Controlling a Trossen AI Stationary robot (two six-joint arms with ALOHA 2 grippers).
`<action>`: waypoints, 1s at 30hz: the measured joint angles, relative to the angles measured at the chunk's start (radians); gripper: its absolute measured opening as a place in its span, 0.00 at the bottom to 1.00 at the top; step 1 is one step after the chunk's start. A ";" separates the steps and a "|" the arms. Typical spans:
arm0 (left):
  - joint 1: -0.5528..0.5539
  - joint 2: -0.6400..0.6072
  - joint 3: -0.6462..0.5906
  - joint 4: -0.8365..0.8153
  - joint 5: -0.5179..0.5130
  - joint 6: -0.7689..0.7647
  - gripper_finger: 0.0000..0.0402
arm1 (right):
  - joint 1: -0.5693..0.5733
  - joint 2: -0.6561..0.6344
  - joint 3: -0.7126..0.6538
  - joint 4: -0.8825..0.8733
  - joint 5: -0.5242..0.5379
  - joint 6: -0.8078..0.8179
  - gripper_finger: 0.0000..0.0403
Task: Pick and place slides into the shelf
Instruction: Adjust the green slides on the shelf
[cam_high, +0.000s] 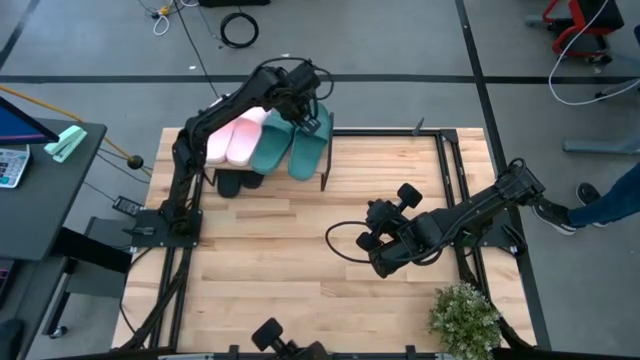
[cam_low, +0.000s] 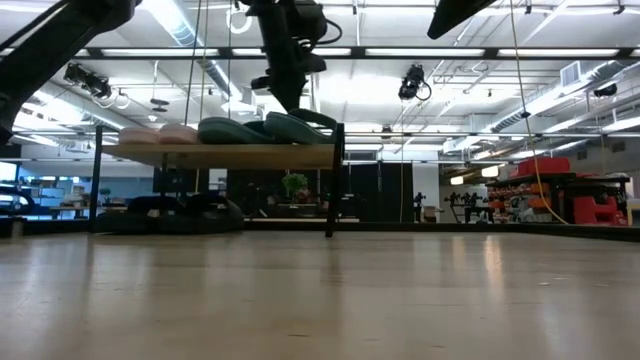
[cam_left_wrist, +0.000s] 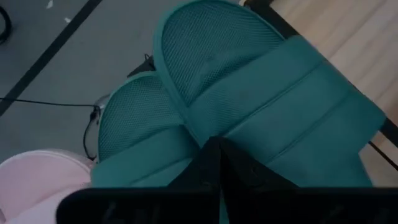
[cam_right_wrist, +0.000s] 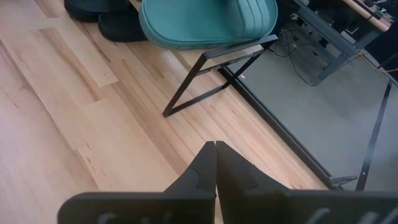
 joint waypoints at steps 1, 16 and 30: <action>0.000 0.000 -0.005 -0.004 0.000 -0.001 0.02 | 0.000 0.000 0.000 0.000 0.000 0.000 0.01; -0.036 -0.009 -0.129 0.075 0.034 0.053 0.01 | 0.000 0.000 0.000 0.000 -0.003 0.000 0.01; -0.037 -0.031 -0.129 0.073 0.047 0.051 0.01 | 0.000 0.000 0.000 0.000 -0.003 0.000 0.01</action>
